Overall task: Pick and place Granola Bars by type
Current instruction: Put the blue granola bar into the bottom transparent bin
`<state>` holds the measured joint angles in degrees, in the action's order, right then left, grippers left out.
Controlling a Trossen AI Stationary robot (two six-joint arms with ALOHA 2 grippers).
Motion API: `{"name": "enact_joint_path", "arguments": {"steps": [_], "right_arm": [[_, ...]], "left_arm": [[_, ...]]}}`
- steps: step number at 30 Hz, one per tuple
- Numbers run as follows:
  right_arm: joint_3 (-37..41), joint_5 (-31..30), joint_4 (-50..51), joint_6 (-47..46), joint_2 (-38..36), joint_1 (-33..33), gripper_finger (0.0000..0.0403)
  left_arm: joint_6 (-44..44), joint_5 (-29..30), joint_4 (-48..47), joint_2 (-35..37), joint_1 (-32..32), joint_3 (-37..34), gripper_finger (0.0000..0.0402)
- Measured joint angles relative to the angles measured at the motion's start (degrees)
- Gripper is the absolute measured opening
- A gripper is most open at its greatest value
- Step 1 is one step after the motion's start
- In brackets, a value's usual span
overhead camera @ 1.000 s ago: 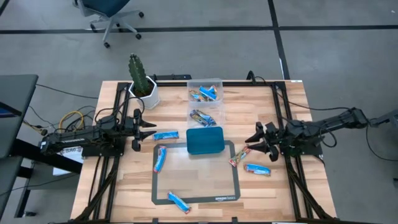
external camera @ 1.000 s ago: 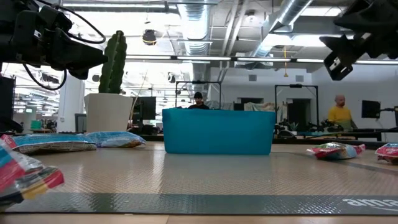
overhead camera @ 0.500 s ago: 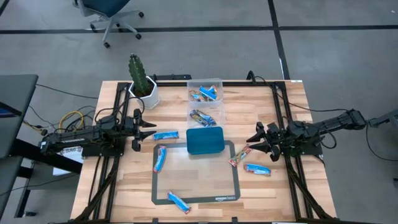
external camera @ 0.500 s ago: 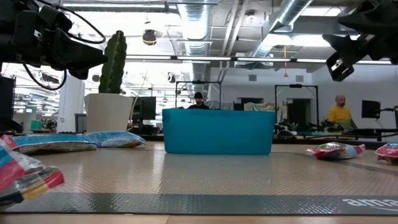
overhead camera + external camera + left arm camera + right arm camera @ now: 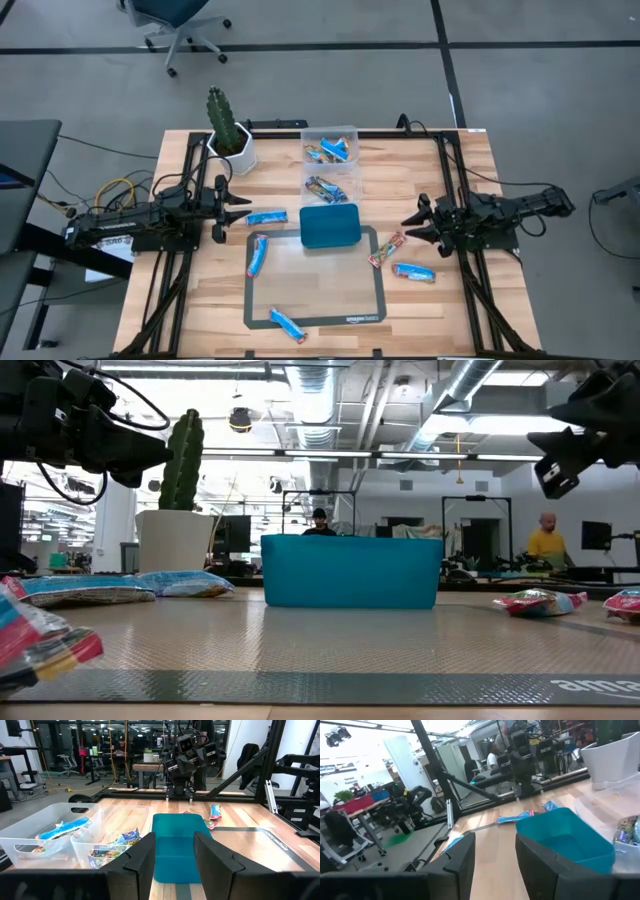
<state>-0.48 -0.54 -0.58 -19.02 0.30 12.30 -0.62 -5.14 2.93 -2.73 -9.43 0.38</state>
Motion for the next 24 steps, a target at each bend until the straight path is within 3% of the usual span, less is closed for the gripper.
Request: {"name": "enact_joint_path", "arguments": {"steps": [24], "right_arm": [[0.0,0.5,0.3,0.0,0.0,-0.8,0.0133]], "left_arm": [[0.0,0.4,0.0,0.0,0.0,0.0,0.0126]]}}
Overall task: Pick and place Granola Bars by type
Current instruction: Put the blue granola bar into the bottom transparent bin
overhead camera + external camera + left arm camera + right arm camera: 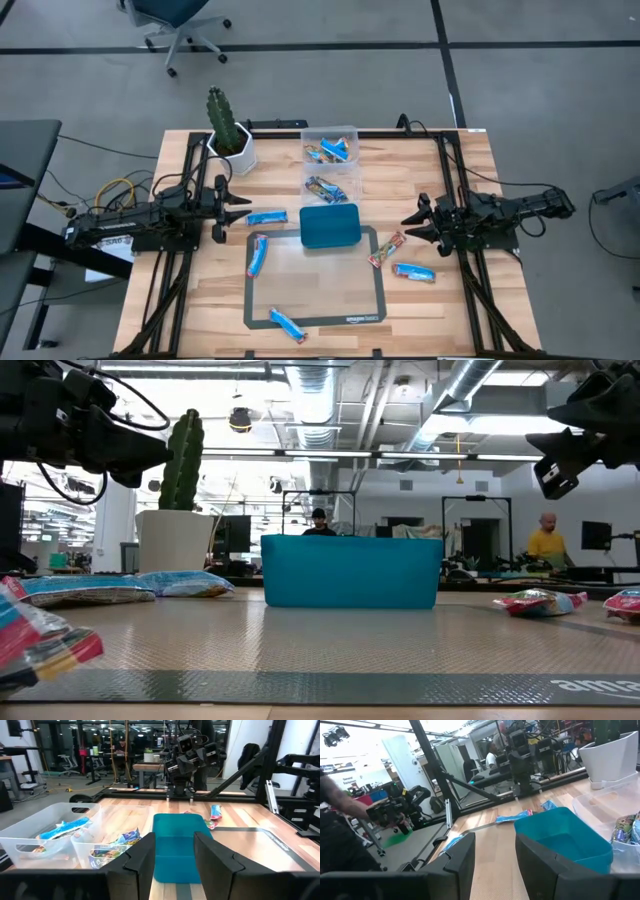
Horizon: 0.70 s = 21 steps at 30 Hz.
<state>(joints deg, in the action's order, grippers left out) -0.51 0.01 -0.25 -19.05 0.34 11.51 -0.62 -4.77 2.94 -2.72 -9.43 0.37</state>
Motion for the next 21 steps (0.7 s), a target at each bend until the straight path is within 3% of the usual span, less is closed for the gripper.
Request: {"name": "enact_joint_path", "arguments": {"steps": [3,7,11,16,21], "right_arm": [[0.0,0.0,0.0,0.0,0.0,0.0,0.0134],[0.0,0.0,0.0,0.0,0.0,0.0,0.0133],[0.0,0.0,0.0,0.0,0.0,0.0,0.0133],[0.0,0.0,0.0,0.0,0.0,0.0,0.0136],[0.0,0.0,-0.1,0.0,0.0,0.0,0.0136]], "left_arm": [[-4.4,0.8,0.1,0.0,0.0,0.0,0.0126],[-28.4,-3.2,0.7,0.0,0.0,0.0,0.0126],[-48.1,-3.6,0.5,0.0,0.0,0.0,0.0126],[-48.4,-5.0,-0.3,0.0,0.0,0.4,0.0126],[-47.1,-4.5,-19.3,-4.2,0.0,7.5,0.0126]]}}
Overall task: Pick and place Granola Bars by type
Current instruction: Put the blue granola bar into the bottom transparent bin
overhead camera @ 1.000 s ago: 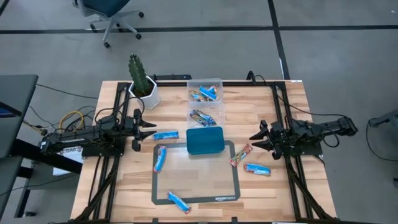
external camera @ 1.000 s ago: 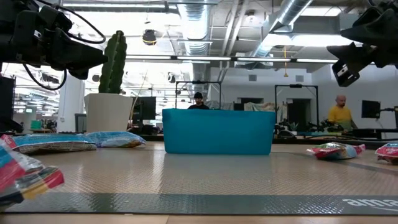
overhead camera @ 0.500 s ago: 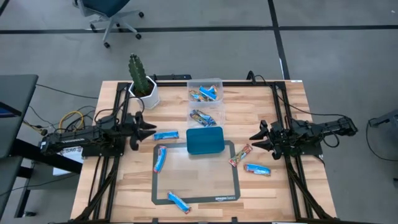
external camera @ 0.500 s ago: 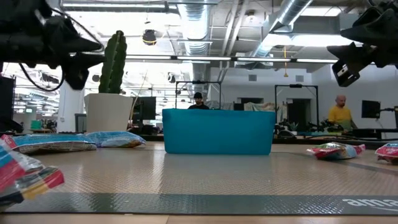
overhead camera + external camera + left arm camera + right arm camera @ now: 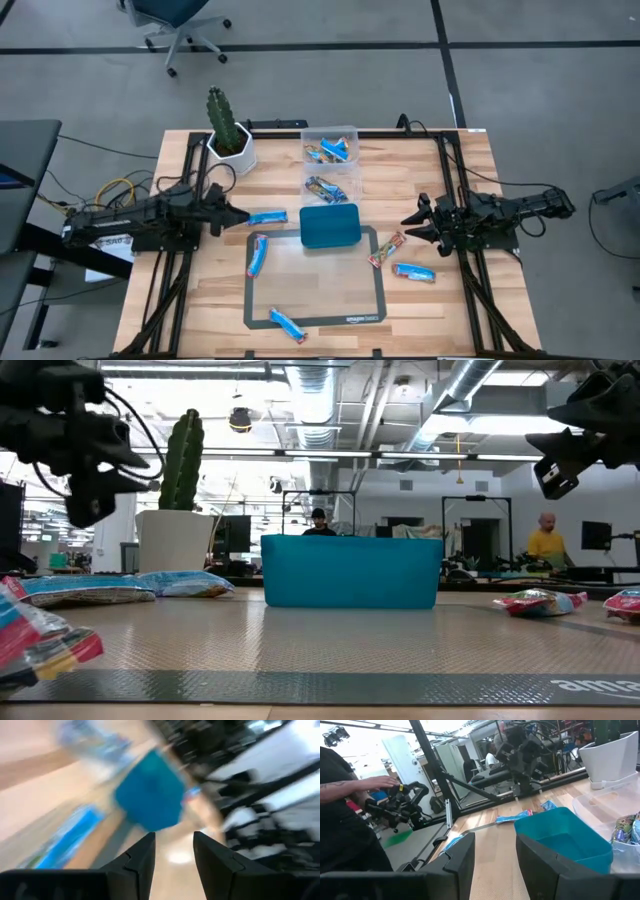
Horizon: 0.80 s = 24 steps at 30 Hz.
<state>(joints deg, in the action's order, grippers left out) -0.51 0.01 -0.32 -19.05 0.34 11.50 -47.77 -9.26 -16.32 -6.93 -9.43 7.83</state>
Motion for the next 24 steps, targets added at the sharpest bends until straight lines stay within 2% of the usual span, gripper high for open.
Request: {"name": "enact_joint_path", "arguments": {"steps": [4,10,12,19,24], "right_arm": [[0.0,0.0,0.0,0.0,0.0,0.0,0.0138],[0.0,0.0,0.0,0.0,0.0,0.0,0.0137],[0.0,0.0,0.0,0.0,0.0,0.0,0.0136],[0.0,0.0,-0.1,0.0,0.0,0.0,0.0139],[0.0,0.0,-0.1,0.0,0.0,0.0,0.0135]], "left_arm": [[0.0,5.6,-8.6,-7.1,0.0,5.8,0.0126],[2.6,15.9,-9.2,-20.8,-0.1,11.5,0.0126],[6.9,15.3,-8.8,-26.5,-0.1,13.2,0.0125],[25.6,6.9,-8.5,-46.7,0.0,21.7,0.0128],[33.9,7.2,-10.1,-56.0,0.0,27.3,0.0152]]}}
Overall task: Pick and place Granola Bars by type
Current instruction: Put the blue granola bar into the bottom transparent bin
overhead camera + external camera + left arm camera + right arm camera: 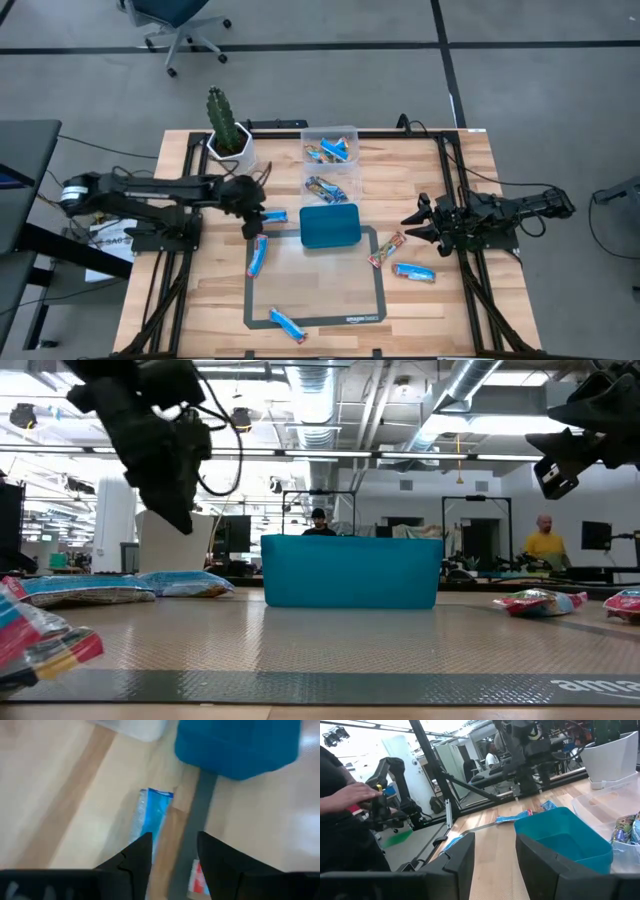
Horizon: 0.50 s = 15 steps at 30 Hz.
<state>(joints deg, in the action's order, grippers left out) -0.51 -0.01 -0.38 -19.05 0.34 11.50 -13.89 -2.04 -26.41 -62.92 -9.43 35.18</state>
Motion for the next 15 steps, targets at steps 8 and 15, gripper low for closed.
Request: {"name": "enact_joint_path", "arguments": {"steps": [8,15], "right_arm": [[0.0,0.0,0.0,0.0,0.0,0.0,0.0134],[0.0,0.0,0.0,0.0,0.0,0.0,0.0134]], "left_arm": [[5.9,3.5,-4.2,-8.8,0.0,3.9,0.0208],[7.0,4.9,-5.9,-13.7,0.0,4.5,0.0218]]}}
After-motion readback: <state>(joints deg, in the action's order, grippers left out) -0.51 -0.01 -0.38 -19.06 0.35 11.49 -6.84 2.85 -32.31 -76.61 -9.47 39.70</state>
